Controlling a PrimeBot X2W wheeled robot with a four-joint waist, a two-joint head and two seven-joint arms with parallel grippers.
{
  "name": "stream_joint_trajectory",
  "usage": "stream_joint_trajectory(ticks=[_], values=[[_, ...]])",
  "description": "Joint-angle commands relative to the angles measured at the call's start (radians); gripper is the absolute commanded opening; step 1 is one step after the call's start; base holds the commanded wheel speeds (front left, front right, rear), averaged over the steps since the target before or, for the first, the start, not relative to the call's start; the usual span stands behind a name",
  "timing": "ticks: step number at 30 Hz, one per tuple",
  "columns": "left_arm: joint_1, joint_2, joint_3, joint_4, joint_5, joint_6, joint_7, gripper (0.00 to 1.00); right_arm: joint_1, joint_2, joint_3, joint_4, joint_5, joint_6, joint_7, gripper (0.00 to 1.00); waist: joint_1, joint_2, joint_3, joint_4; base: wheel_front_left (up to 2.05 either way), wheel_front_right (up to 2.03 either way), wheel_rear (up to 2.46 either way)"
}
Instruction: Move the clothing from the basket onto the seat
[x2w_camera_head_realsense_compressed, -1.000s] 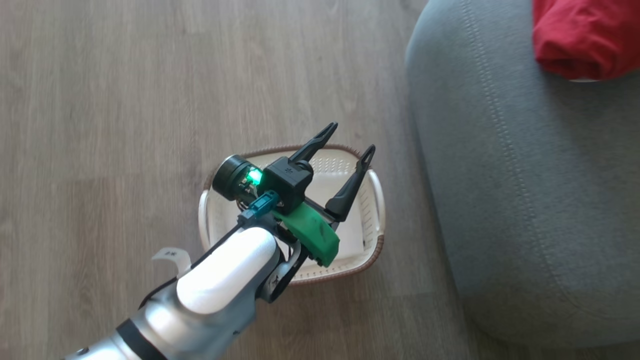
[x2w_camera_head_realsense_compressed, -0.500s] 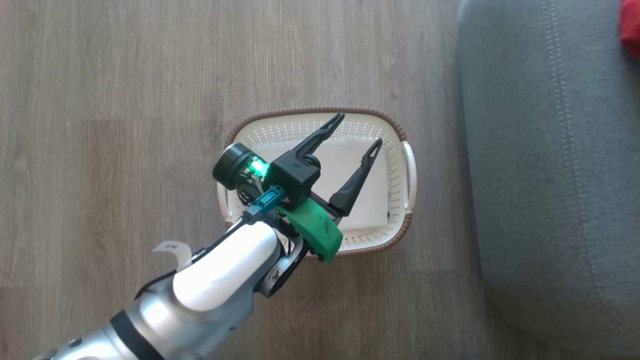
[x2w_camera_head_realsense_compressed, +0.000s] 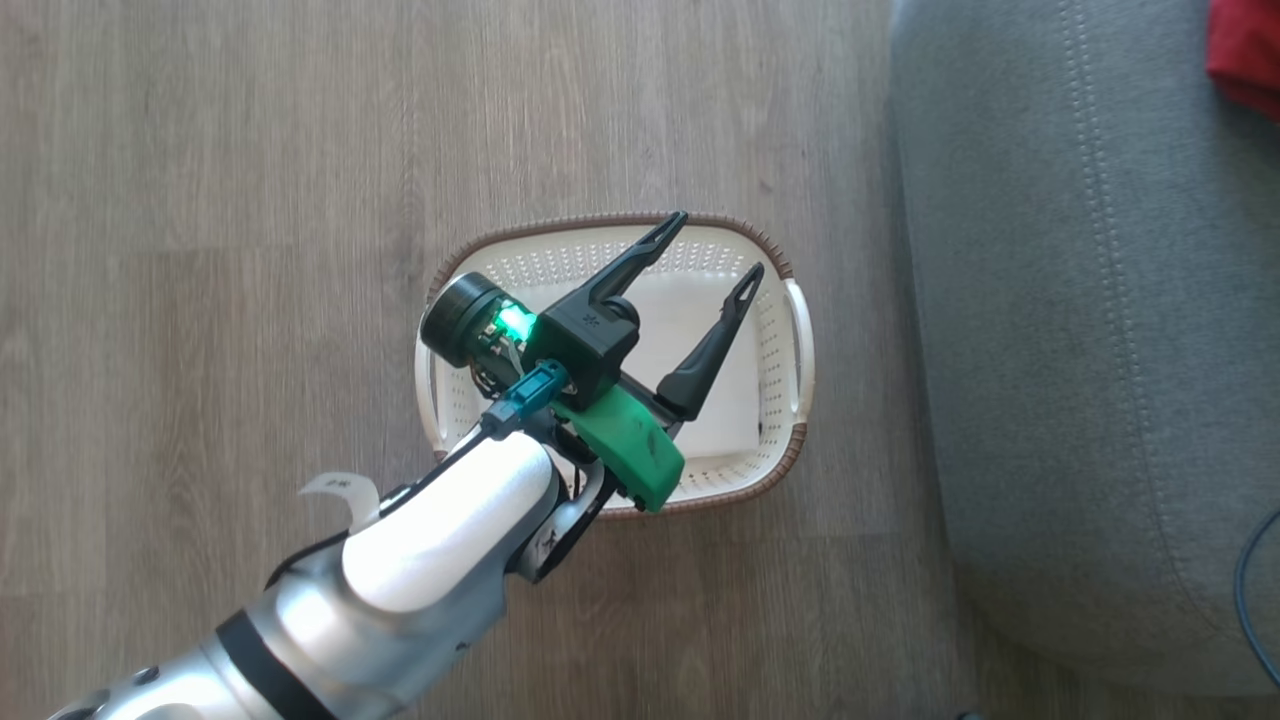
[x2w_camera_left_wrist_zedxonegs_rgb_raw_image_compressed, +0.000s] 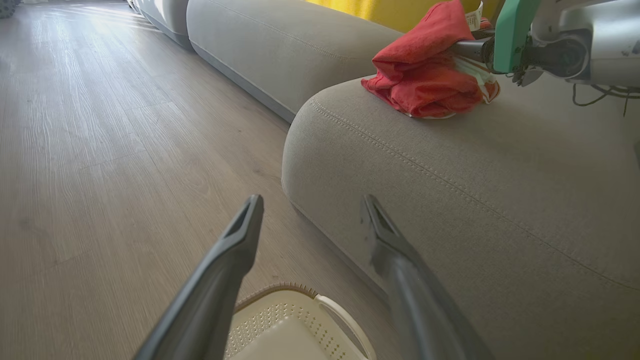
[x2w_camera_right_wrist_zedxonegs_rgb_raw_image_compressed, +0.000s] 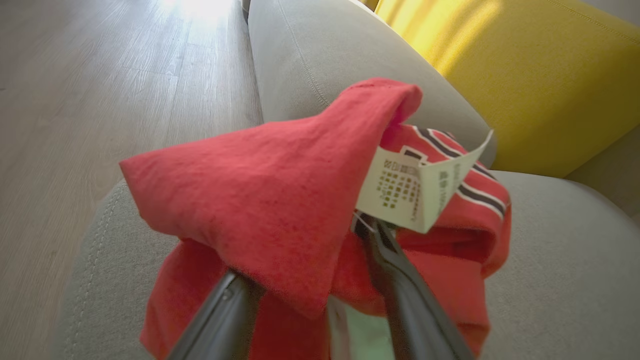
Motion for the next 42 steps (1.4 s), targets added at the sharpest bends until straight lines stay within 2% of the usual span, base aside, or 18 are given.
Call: stream_joint_trajectory(ticks=[1, 8, 16, 32, 38, 42], values=[[-0.016, 0.022, 0.032, -0.026, 0.001, 0.005, -0.006, 1.0, -0.006, -0.003, 0.018, -0.02, -0.009, 0.0, -0.022, 1.0, -0.0001, 0.0, -0.012, -0.006, 0.0, 0.0, 0.0], [0.0, 0.03, 0.046, -0.011, -0.015, 0.015, -0.025, 1.0, 0.041, 0.019, 0.069, -0.018, 0.023, 0.0, -0.055, 1.0, -0.0001, 0.0, -0.062, -0.032, 0.0, 0.0, 0.0], [0.034, 0.027, 0.066, 0.019, -0.046, 0.024, -0.059, 1.0, 0.111, 0.05, 0.187, -0.127, 0.126, 0.0, -0.056, 1.0, -0.0001, 0.0, -0.145, -0.042, 0.0, 0.0, 0.0], [0.176, 0.04, 0.144, 0.086, -0.137, 0.054, -0.125, 1.0, 0.287, 0.114, 0.442, -0.177, 0.347, 0.0, -0.056, 1.0, -0.0001, 0.0, -0.39, 0.03, 0.0, 0.0, 0.0], [0.235, 0.065, 0.174, 0.093, -0.158, 0.076, -0.134, 1.0, 0.365, 0.153, 0.505, -0.219, 0.422, 0.0, -0.056, 1.0, -0.0001, 0.0, -0.44, 0.047, 0.0, 0.0, 0.0], [0.292, 0.1, 0.212, 0.083, -0.173, 0.104, -0.14, 1.0, 0.439, 0.188, 0.544, -0.291, 0.479, 0.0, -0.056, 1.0, -0.0001, 0.0, -0.461, 0.052, 0.0, 0.0, 0.0]])
